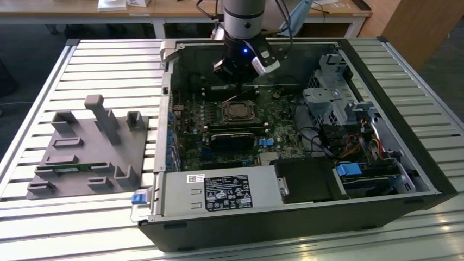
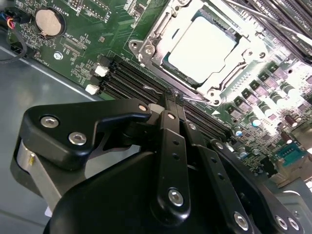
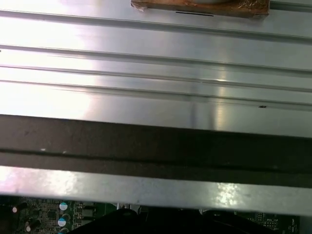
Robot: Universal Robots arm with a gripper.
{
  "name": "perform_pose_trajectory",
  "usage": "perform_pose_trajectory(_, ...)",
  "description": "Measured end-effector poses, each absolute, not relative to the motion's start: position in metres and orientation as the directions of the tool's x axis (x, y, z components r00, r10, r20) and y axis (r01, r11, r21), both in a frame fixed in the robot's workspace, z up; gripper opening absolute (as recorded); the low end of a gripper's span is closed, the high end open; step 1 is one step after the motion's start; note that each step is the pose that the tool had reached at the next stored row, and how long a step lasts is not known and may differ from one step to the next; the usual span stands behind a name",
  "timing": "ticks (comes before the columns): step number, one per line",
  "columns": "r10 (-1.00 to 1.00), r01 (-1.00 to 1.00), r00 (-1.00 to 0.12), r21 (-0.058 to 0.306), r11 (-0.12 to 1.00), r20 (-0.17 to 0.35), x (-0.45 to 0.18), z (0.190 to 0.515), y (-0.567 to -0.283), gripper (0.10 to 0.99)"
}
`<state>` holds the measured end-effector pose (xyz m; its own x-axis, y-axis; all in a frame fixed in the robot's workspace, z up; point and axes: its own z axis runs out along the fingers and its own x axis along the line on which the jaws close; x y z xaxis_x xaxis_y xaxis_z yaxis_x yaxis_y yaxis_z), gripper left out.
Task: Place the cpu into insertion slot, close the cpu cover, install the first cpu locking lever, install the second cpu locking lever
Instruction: 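Install the first cpu locking lever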
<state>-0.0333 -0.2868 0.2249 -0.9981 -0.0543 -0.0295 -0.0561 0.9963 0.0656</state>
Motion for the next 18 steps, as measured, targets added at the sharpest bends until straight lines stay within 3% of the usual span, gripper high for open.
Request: perform_pose_trajectory(18, -0.054, -0.056, -0.998, 0.066, 0.996, -0.026, -0.019, 0.216, -0.286, 0.106)
